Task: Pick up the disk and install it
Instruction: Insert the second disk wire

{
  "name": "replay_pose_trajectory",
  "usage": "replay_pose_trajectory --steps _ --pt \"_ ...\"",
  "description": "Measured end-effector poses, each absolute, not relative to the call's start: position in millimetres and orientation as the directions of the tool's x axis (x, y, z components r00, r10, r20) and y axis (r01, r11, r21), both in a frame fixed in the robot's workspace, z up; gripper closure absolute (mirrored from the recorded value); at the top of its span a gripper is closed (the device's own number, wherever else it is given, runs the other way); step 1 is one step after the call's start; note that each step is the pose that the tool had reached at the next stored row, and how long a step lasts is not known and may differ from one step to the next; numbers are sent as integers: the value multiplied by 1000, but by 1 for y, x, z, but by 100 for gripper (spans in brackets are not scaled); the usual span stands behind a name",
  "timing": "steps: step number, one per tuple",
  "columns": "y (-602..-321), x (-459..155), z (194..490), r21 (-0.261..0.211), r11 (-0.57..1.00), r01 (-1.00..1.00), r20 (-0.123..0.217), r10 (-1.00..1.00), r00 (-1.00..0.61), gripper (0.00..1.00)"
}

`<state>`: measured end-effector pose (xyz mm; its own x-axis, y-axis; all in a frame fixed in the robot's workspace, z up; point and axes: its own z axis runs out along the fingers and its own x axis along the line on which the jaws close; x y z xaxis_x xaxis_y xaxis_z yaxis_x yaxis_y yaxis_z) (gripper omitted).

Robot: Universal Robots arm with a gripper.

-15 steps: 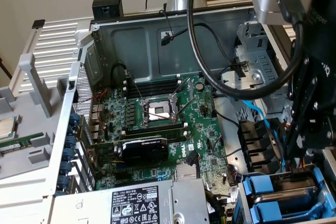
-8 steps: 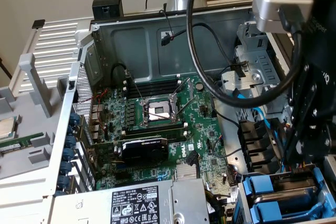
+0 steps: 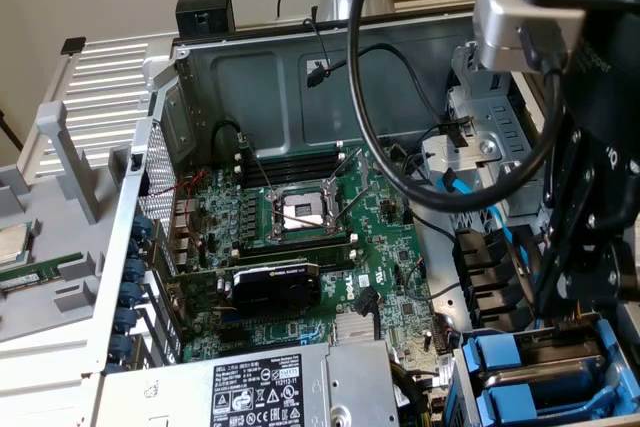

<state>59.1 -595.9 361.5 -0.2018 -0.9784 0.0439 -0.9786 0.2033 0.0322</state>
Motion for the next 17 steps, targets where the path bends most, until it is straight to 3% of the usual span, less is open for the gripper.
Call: replay_pose_trajectory --steps 17 --pt "-597 63 358 32 203 -979 44 -978 -202 84"
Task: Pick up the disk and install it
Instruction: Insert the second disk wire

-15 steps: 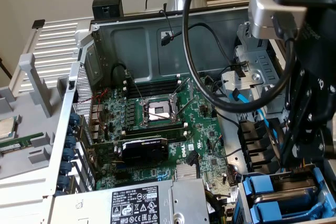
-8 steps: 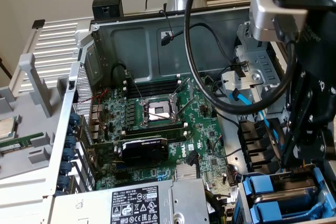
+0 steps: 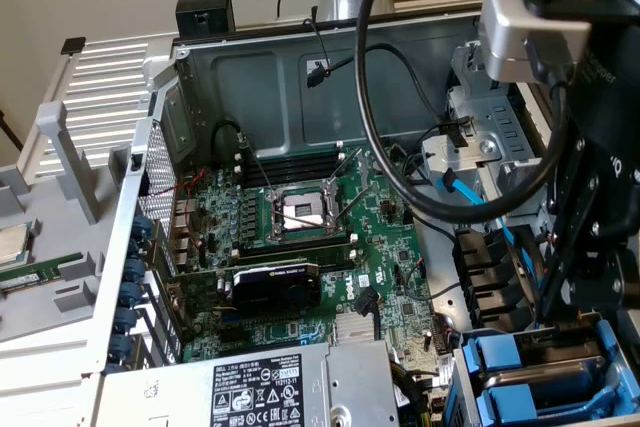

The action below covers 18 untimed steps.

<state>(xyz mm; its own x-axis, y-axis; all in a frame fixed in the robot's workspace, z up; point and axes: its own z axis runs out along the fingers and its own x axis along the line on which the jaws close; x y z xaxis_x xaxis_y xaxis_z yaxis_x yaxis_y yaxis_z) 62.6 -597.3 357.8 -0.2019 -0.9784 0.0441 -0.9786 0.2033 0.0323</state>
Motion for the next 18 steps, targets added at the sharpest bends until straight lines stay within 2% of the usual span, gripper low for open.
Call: replay_pose_trajectory --steps 18 --pt "-601 65 351 35 203 -979 41 -979 -202 84"
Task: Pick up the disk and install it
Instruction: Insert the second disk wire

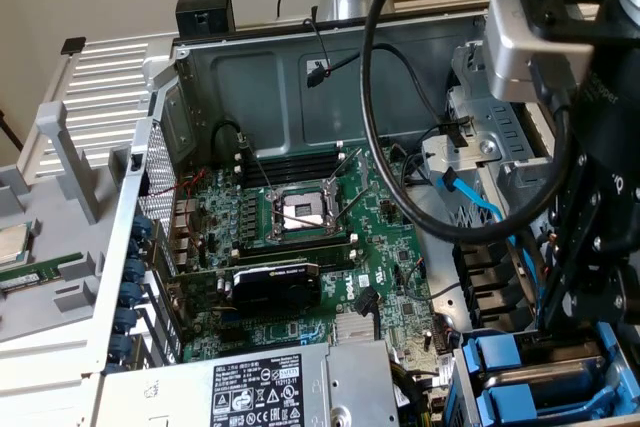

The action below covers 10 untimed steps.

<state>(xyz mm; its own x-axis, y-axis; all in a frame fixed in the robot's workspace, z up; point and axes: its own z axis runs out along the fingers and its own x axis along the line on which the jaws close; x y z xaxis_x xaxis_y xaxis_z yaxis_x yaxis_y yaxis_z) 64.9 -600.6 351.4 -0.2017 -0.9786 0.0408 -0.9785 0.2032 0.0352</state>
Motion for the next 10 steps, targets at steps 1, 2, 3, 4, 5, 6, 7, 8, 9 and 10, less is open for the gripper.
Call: replay_pose_trajectory --steps 1,2,3,4,5,6,7,8,9,10 --pt "-601 65 351 36 203 -979 39 -979 -202 84" --pt "-602 64 351 36 203 -979 36 -979 -202 84" --pt "-602 64 352 37 203 -979 32 -979 -202 84" --pt "-604 64 352 39 203 -979 26 -979 -202 84" --pt "-605 64 352 40 202 -979 19 -979 -202 84" --pt "-607 63 352 42 202 -978 11 -979 -202 84" --pt "-608 63 352 43 202 -978 5 -979 -202 84" --pt "-609 63 352 44 202 -978 0 -979 -202 84" --pt "-609 63 352 45 201 -978 -2 -979 -202 84" --pt "-609 63 352 45 201 -978 -3 -979 -202 84"
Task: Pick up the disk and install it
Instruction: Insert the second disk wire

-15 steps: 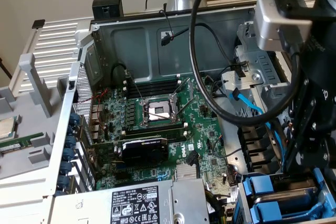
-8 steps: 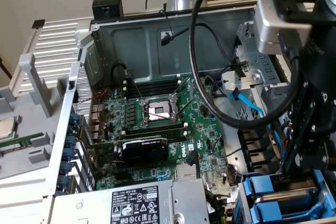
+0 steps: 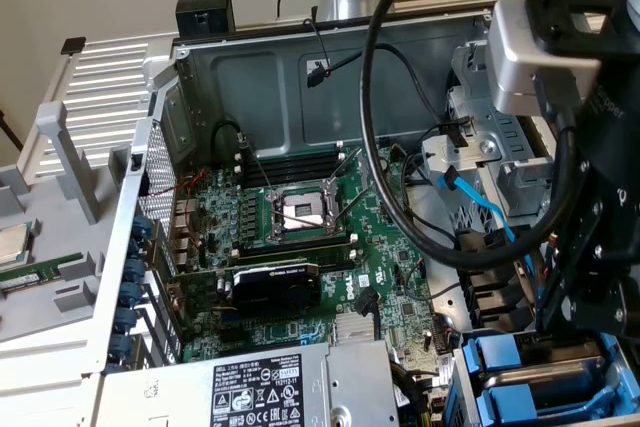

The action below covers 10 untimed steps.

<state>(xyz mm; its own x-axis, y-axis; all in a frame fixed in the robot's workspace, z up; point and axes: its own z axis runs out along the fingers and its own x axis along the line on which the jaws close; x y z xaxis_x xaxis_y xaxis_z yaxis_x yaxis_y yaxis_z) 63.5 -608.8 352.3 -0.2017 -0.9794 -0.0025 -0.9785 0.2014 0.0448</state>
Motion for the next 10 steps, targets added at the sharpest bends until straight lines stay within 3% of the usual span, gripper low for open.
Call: replay_pose_trajectory --steps 10 --pt "-609 64 352 45 201 -978 -3 -979 -202 84"
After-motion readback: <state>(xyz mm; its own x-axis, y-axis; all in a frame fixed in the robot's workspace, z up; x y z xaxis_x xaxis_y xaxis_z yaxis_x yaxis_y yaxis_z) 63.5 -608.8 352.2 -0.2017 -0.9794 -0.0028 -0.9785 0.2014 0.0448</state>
